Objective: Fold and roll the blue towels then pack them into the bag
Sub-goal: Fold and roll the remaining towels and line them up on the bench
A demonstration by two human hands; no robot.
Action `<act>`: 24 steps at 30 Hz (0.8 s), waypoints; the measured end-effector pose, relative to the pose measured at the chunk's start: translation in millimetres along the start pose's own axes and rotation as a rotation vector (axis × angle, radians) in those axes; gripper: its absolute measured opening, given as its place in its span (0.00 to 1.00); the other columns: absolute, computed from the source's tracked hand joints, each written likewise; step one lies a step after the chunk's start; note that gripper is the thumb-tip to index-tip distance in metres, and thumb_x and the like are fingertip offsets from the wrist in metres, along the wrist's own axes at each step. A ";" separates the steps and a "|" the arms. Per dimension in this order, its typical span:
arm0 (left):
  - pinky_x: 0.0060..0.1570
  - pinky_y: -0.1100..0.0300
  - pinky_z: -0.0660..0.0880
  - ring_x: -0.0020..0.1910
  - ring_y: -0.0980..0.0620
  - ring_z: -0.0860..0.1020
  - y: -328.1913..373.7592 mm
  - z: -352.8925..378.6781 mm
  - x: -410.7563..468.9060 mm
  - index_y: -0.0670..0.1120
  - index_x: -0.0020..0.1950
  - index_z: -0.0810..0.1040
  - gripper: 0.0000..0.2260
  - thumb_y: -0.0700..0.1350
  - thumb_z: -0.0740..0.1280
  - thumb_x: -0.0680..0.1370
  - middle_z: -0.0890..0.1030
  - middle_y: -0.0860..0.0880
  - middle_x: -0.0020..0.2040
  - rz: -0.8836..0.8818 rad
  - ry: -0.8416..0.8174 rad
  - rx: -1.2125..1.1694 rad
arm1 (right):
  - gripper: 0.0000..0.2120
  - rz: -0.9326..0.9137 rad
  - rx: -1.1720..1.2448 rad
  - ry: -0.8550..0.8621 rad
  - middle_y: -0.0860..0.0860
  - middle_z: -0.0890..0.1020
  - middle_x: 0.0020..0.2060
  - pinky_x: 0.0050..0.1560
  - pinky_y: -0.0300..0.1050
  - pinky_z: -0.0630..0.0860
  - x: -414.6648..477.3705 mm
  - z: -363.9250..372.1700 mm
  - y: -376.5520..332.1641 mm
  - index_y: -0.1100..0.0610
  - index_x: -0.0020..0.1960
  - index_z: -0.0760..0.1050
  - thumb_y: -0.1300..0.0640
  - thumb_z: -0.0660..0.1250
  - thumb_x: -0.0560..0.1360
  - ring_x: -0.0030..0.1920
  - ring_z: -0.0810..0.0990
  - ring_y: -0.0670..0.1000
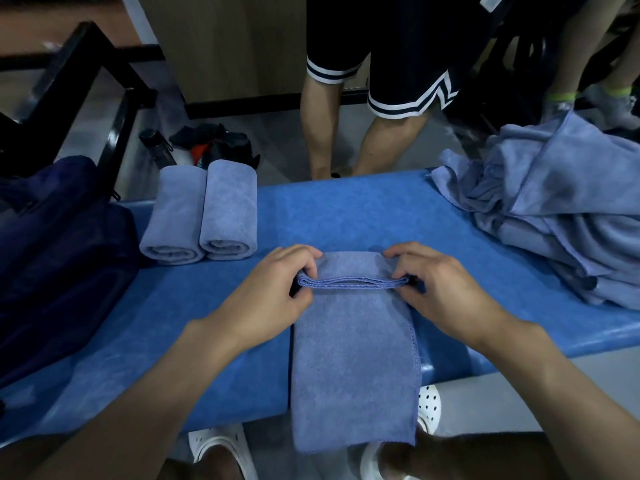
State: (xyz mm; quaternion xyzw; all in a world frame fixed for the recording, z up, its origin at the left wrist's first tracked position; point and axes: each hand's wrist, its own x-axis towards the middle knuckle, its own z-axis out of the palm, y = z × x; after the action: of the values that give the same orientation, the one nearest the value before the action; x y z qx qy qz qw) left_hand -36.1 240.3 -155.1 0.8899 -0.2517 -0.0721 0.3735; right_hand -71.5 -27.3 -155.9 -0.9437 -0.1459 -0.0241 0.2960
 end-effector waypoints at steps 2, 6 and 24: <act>0.49 0.73 0.65 0.53 0.68 0.71 -0.7 -1.0 -0.8 0.50 0.45 0.72 0.10 0.35 0.67 0.75 0.75 0.59 0.64 -0.001 -0.016 0.042 | 0.08 0.006 -0.047 -0.014 0.40 0.76 0.59 0.42 0.45 0.75 -0.4 0.0 -0.1 0.54 0.40 0.74 0.66 0.70 0.72 0.41 0.72 0.31; 0.53 0.72 0.63 0.57 0.66 0.68 -1.4 -2.5 -2.4 0.49 0.45 0.72 0.06 0.41 0.69 0.76 0.73 0.59 0.68 0.004 -0.032 0.114 | 0.07 0.016 -0.052 -0.045 0.39 0.74 0.62 0.43 0.49 0.77 -2.9 -1.6 -2.2 0.53 0.42 0.76 0.63 0.70 0.72 0.40 0.76 0.39; 0.70 0.63 0.60 0.70 0.57 0.62 8.4 -3.2 2.9 0.49 0.78 0.60 0.30 0.51 0.67 0.79 0.68 0.57 0.69 -0.156 -0.073 0.134 | 0.13 0.240 0.067 -0.065 0.47 0.77 0.50 0.55 0.49 0.73 0.6 -3.6 -2.4 0.48 0.50 0.68 0.49 0.72 0.73 0.53 0.74 0.49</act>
State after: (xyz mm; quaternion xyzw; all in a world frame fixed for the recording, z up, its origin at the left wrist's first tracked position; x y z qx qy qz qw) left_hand -36.0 235.8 -146.7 0.9265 -0.1993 -0.1163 0.2972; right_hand -71.5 -27.3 -151.6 -0.9443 -0.0421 0.0472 0.3230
